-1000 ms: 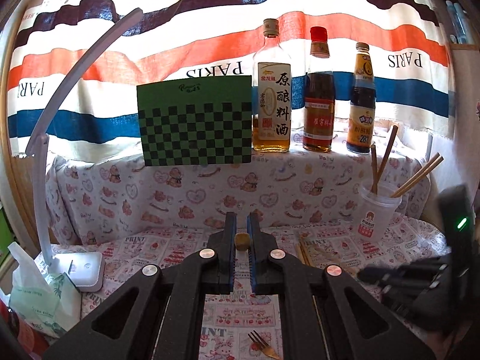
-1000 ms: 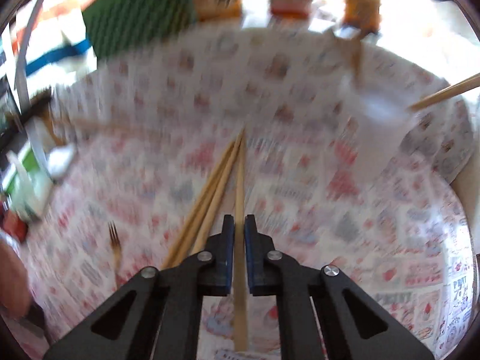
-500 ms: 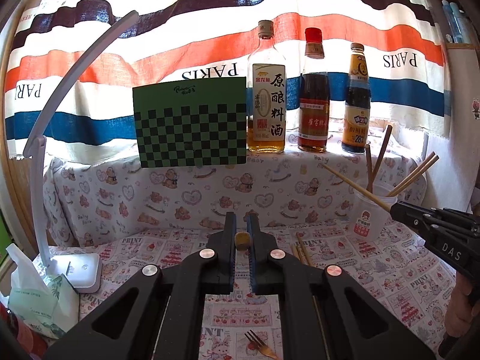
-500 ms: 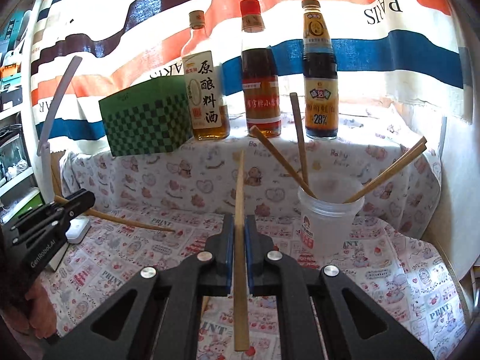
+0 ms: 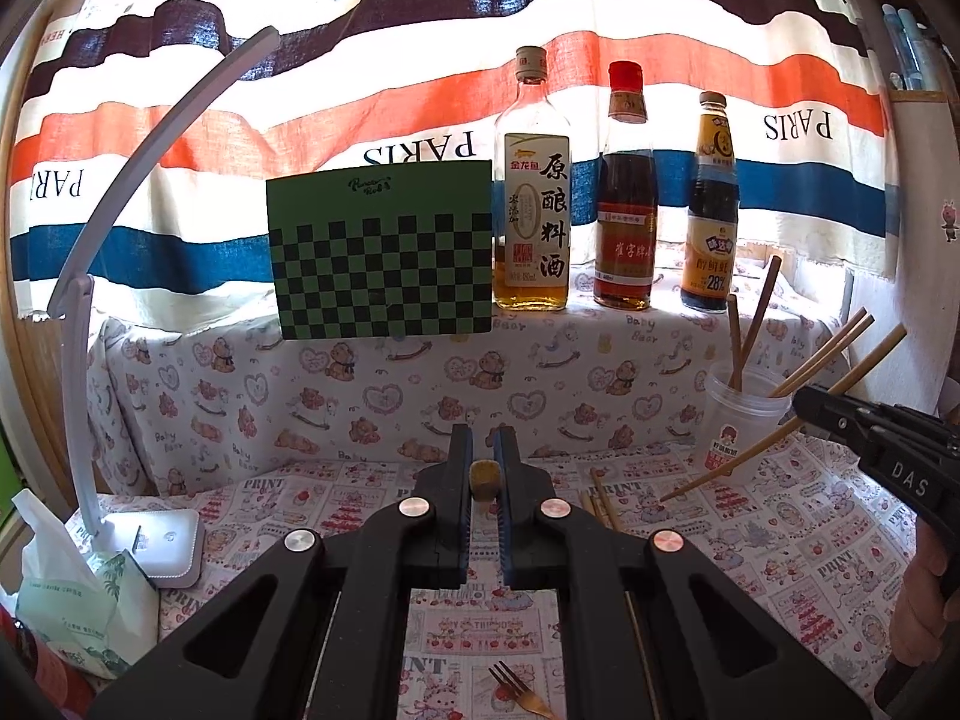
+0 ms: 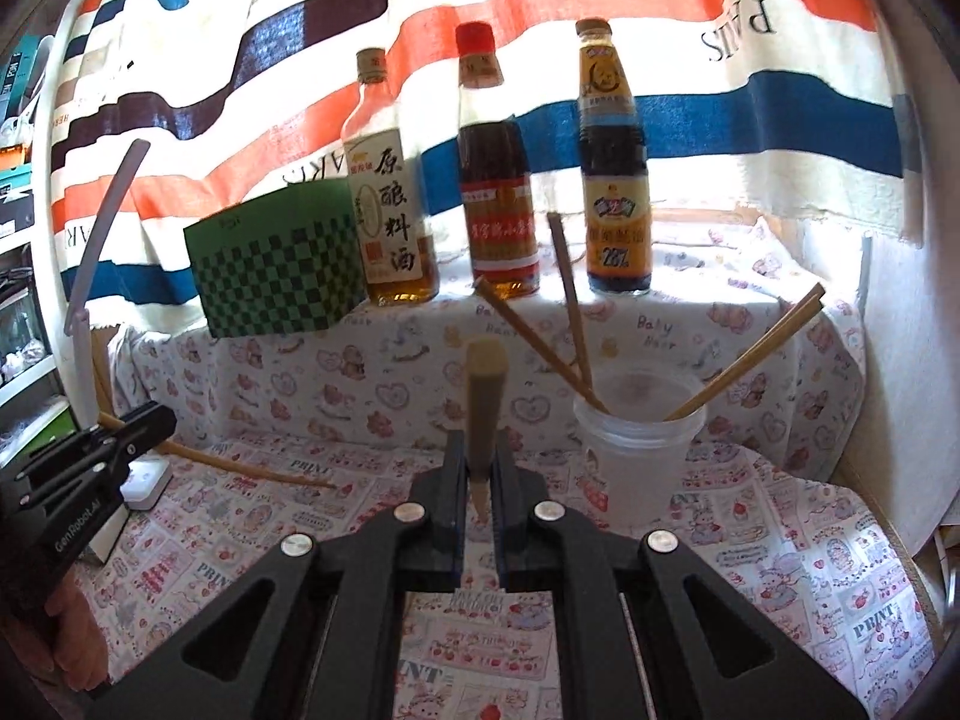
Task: Organize utensils
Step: 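Carry both held chopsticks to the clear cup and lower them in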
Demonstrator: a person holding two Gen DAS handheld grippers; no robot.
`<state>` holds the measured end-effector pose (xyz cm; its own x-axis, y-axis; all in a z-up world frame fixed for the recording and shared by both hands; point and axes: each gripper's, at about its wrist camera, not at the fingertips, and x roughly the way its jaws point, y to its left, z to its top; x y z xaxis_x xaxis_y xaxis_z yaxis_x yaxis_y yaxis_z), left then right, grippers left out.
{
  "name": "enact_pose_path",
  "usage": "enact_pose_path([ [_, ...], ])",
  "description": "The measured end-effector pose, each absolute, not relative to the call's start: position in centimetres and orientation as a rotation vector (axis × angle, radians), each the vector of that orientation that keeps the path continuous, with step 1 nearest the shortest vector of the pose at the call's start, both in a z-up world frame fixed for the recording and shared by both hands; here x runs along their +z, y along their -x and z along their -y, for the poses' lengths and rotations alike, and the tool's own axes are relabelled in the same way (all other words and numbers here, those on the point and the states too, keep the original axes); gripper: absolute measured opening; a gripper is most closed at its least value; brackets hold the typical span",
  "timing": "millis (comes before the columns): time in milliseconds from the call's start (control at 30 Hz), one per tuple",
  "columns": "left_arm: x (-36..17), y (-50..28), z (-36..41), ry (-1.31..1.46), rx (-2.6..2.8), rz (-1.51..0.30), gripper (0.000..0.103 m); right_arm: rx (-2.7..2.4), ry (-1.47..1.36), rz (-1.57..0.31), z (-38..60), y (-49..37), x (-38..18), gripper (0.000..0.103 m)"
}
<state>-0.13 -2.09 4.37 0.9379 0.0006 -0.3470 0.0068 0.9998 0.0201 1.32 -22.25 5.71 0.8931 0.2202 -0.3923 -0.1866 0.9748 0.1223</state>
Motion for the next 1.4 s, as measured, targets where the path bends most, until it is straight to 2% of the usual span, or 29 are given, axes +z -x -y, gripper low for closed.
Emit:
enact_pose_path([
  [300, 4.9, 1.0, 2.1, -0.008, -0.018, -0.305, 0.006, 0.117, -0.172, -0.175, 26.3, 1.4, 9.0, 0.006],
  [467, 4.9, 1.0, 2.4, -0.02, -0.015, -0.302, 0.006, 0.011, -0.121, -0.041, 27.5, 2.4, 10.2, 0.006],
  [633, 4.7, 0.8, 2.3, -0.01, -0.014, -0.313, 0.006, 0.0, -0.146, -0.031, 28.7, 1.3, 9.7, 0.006],
  [867, 5.0, 1.0, 1.6, 0.021, -0.022, -0.308, 0.006, -0.011, -0.201, -0.116, 29.8, -1.1, 8.3, 0.006],
  [1233, 4.6, 0.9, 1.7, 0.016, -0.026, -0.31, 0.006, -0.063, -0.137, 0.083, 27.9, -1.2, 11.3, 0.006],
  [1400, 4.8, 0.7, 1.0, 0.049, -0.03, -0.32, 0.006, -0.114, -0.08, 0.074, 26.7, -4.2, 11.2, 0.006],
])
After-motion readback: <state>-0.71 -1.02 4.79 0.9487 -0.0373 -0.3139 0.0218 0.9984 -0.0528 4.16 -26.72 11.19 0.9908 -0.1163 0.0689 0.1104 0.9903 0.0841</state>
